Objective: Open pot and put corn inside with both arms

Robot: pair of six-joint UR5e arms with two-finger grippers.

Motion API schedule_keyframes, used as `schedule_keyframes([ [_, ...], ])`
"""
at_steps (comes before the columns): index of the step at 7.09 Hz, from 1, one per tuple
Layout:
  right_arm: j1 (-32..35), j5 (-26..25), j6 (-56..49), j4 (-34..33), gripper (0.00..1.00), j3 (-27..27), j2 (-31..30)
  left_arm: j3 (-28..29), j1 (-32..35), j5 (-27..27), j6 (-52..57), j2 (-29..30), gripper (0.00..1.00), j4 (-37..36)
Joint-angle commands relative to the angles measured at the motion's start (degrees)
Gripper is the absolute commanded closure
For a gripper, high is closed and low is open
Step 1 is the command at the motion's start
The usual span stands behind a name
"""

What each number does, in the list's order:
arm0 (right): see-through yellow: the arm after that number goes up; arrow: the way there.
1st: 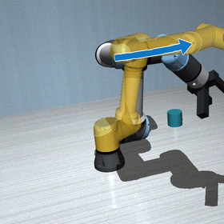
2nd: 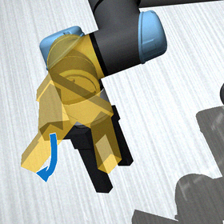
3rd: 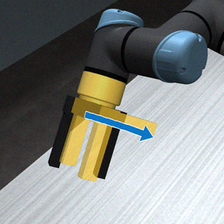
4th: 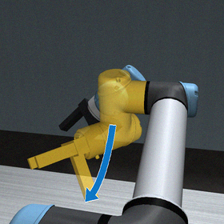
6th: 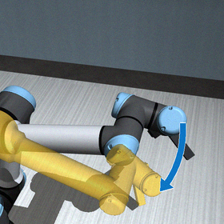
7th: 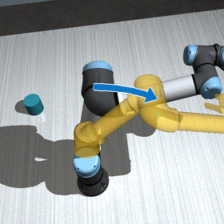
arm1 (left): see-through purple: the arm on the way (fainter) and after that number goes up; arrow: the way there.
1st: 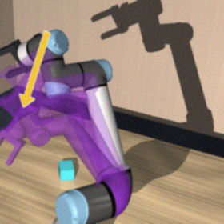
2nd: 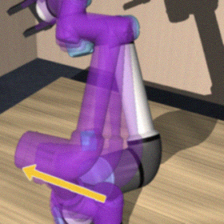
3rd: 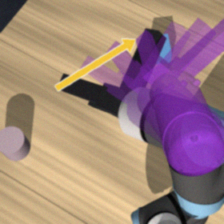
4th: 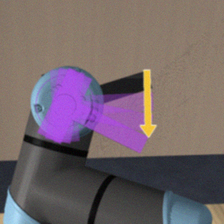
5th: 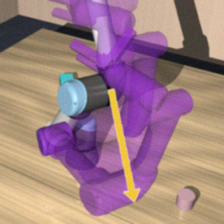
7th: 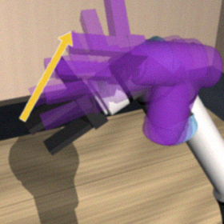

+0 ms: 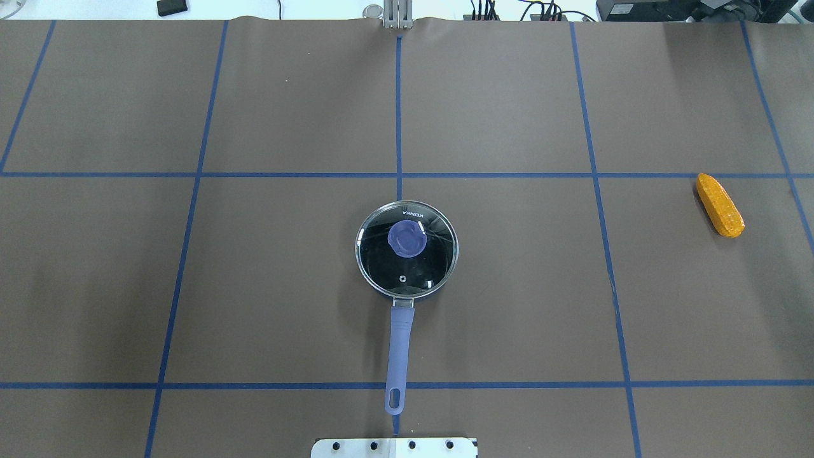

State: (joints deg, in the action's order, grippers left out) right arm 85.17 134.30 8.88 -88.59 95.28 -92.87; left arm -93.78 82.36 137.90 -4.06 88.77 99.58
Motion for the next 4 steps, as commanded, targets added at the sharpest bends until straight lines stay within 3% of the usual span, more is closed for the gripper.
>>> schedule_keyframes([
  [1, 0.0, -0.09, -0.35, 0.0, 0.0, -0.27, -0.11, 0.0, 0.0, 0.0, -0.07, 0.0, 0.01, 0.0],
  [4, 0.0, 0.26, 0.0, -0.09, 0.0, -0.18, 0.15, -0.18, 0.0, -0.09, -0.08, 0.52, 0.01, 0.0],
])
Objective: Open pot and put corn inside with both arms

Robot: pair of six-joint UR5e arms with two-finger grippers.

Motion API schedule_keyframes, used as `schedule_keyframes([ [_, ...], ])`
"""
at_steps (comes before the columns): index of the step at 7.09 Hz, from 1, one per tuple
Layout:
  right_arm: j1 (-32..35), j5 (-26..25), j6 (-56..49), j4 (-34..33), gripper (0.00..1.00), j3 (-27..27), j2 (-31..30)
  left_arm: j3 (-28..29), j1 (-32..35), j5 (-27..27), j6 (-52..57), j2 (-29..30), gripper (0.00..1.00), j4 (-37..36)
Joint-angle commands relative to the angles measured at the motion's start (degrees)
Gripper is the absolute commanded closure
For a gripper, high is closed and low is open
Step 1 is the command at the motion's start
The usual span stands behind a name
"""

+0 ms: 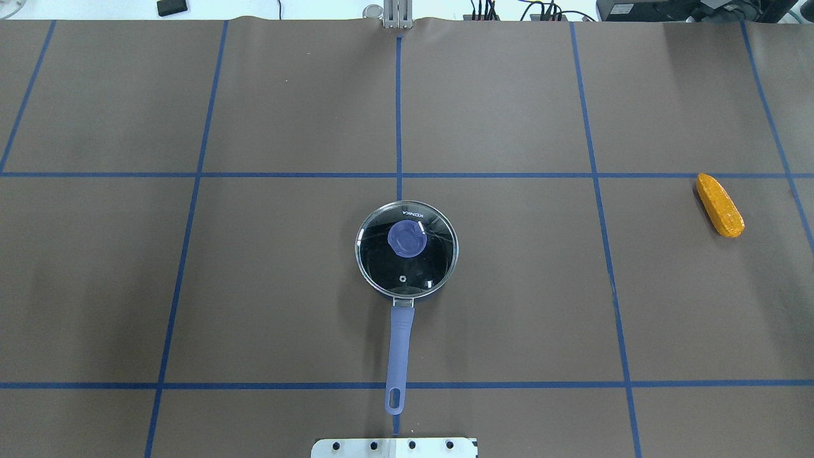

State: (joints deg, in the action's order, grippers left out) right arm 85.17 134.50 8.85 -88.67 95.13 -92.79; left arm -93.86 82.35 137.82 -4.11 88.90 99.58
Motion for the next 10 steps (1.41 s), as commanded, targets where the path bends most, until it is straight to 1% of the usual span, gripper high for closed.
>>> schedule_keyframes([
  [1, 0.0, -0.03, 0.03, -0.01, 0.0, -0.38, 1.46, -0.27, -0.09, -0.01, -0.29, 1.18, 0.01, -0.09],
  [3, 0.0, -0.03, -0.14, -0.01, 0.0, -0.3, 2.18, -0.62, -0.09, 0.08, -0.81, 2.67, 0.0, -0.18],
  [5, -0.09, -0.03, -0.49, 0.16, 0.0, 0.06, 3.05, -0.45, -0.61, 0.08, -5.2, 6.44, 0.0, -0.7],
  [8, -1.49, -1.16, 0.03, 0.08, 0.0, -0.29, 5.42, 0.34, -5.87, -0.18, -9.51, 14.43, 0.01, -1.31],
  [9, -1.5, -3.95, 0.03, 0.08, 0.0, -0.12, 5.43, 0.87, -8.06, -0.19, -9.52, 16.72, 0.01, -1.93],
  [10, -1.5, -4.59, 0.12, 0.08, 0.0, -0.03, 5.6, 0.52, -9.74, -0.1, -11.17, 19.0, 0.01, -1.93],
])
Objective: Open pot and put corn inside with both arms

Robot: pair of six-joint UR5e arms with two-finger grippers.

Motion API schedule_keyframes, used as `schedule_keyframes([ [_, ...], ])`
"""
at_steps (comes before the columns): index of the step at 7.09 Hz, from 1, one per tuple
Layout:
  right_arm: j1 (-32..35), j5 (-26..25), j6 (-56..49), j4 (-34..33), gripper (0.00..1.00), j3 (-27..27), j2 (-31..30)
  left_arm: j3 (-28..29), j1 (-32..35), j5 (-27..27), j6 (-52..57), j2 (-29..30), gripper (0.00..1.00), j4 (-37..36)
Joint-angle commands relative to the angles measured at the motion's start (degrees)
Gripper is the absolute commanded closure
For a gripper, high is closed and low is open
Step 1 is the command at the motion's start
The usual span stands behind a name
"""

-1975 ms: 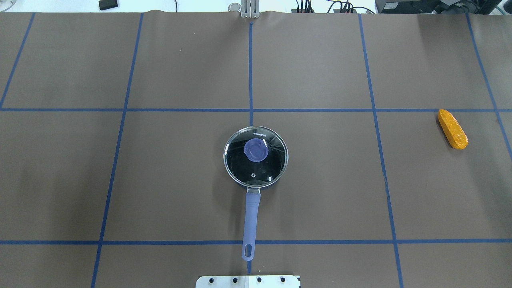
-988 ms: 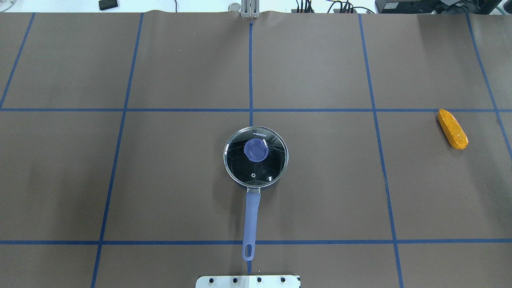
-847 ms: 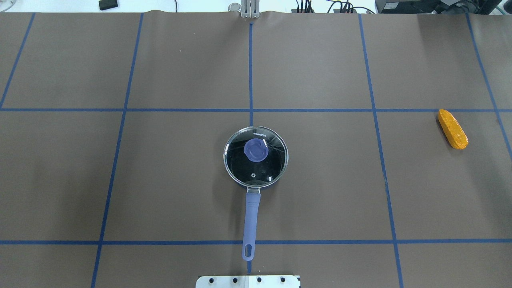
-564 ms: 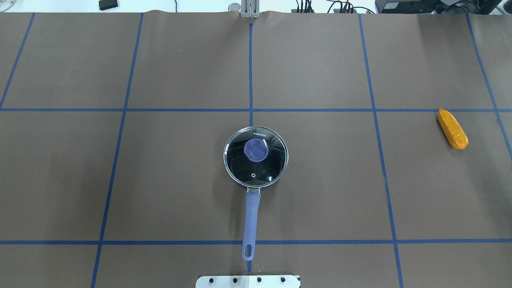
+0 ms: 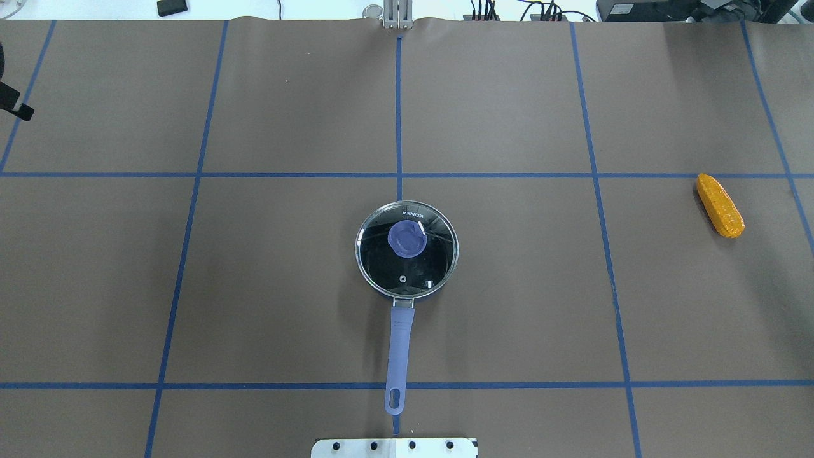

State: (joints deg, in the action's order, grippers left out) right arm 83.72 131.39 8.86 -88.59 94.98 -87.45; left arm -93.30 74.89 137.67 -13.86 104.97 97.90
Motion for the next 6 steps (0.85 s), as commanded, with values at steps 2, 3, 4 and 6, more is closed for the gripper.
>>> schedule_keyframes([
  [2, -0.05, -1.4, 0.2, 0.0, 0.0, -0.05, 0.52, -0.39, -5.52, 0.05, -8.69, 6.54, 0.01, -0.51],
  [3, -0.05, -1.4, 0.2, 0.0, 0.0, 0.03, 0.61, -0.74, -7.02, -0.03, -13.07, 8.39, 0.0, -1.04],
  [4, -0.14, -1.22, 0.2, -0.09, 0.0, 0.12, 0.61, -2.05, -8.16, -0.12, -17.3, 9.28, 0.0, -1.04],
  [6, -0.14, -1.22, 0.02, 4.53, 0.0, -0.57, 0.26, -2.94, -12.72, -0.65, -28.36, 12.69, 0.0, -1.57],
])
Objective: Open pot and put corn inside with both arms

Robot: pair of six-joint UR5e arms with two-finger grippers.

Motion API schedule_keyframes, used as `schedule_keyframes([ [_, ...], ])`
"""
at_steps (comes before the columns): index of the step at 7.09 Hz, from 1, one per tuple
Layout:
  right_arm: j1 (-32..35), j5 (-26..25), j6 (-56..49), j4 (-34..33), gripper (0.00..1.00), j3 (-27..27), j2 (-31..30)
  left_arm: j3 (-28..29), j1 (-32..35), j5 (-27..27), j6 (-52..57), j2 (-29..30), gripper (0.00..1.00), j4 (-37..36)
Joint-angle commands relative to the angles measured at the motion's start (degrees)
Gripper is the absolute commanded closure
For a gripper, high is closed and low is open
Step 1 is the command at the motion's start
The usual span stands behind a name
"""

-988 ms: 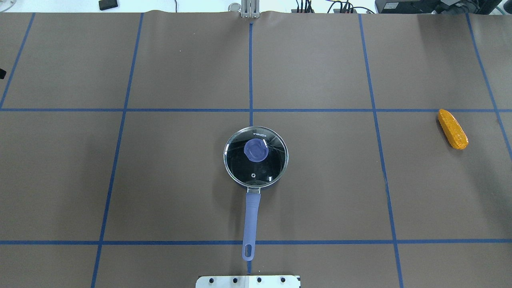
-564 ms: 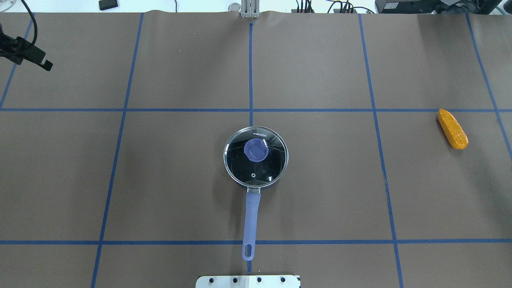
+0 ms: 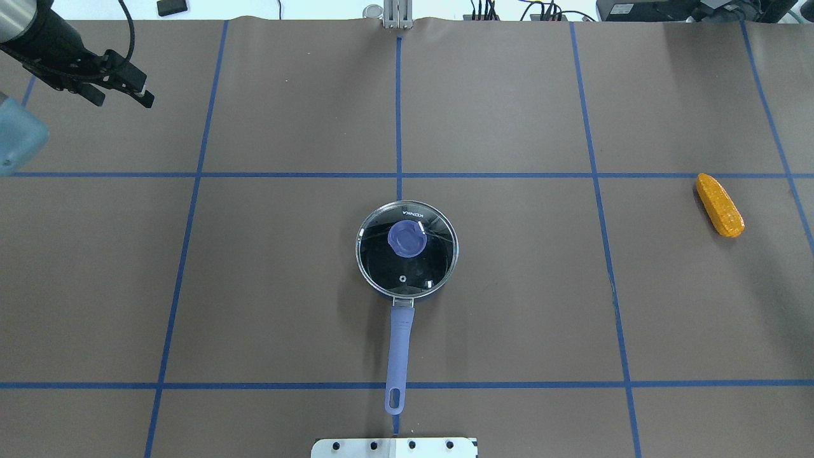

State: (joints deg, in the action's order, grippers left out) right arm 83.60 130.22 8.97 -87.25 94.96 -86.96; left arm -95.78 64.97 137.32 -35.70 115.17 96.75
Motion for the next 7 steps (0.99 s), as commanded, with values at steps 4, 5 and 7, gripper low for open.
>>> schedule_keyframes([
  [4, -0.98, 0.65, -0.01, 7.98, 0.0, -1.62, -0.23, 0.15, -11.23, -7.56, -12.98, 14.44, 0.0, -11.81],
  [5, -1.33, 0.74, -0.1, 7.89, 0.0, -1.54, -0.31, 0.15, -12.83, -9.16, -13.07, 17.17, 0.0, -15.24],
  [7, -1.86, 4.5, -0.63, 9.46, 0.0, -1.1, -1.28, 0.68, -16.6, -10.4, -16.92, 20.52, 0.0, -15.63],
])
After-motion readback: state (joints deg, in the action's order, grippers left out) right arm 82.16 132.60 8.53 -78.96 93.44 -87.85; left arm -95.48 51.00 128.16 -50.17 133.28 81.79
